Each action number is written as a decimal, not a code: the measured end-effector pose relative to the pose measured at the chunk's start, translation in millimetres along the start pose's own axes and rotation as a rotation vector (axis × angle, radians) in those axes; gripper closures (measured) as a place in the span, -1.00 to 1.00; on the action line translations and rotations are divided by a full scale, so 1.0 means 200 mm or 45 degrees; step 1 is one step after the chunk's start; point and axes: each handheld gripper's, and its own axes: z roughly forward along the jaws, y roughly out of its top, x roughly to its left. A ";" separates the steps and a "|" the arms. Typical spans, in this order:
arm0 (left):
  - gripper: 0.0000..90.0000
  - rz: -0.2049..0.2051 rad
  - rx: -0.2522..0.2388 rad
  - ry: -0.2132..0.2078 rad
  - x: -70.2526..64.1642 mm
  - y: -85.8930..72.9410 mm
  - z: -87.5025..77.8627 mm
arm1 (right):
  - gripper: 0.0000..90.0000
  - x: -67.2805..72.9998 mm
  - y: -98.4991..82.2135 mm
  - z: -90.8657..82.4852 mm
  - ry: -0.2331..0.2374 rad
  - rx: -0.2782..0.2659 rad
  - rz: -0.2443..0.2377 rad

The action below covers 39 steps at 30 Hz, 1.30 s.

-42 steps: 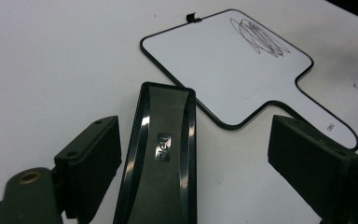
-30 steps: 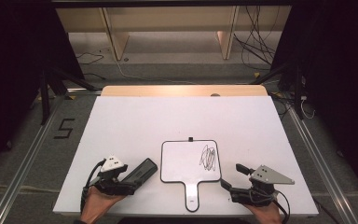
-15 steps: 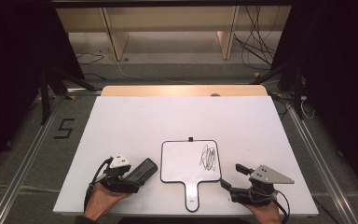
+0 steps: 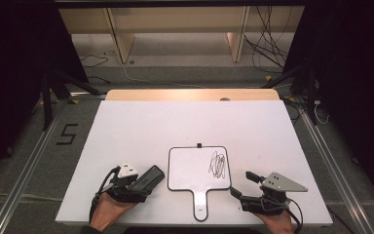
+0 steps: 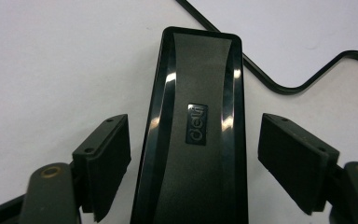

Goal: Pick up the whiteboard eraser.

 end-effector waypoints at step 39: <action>-0.10 0.099 0.043 -0.016 0.00 0.03 0.00 | -0.48 -0.01 0.00 0.00 -0.003 -0.003 0.009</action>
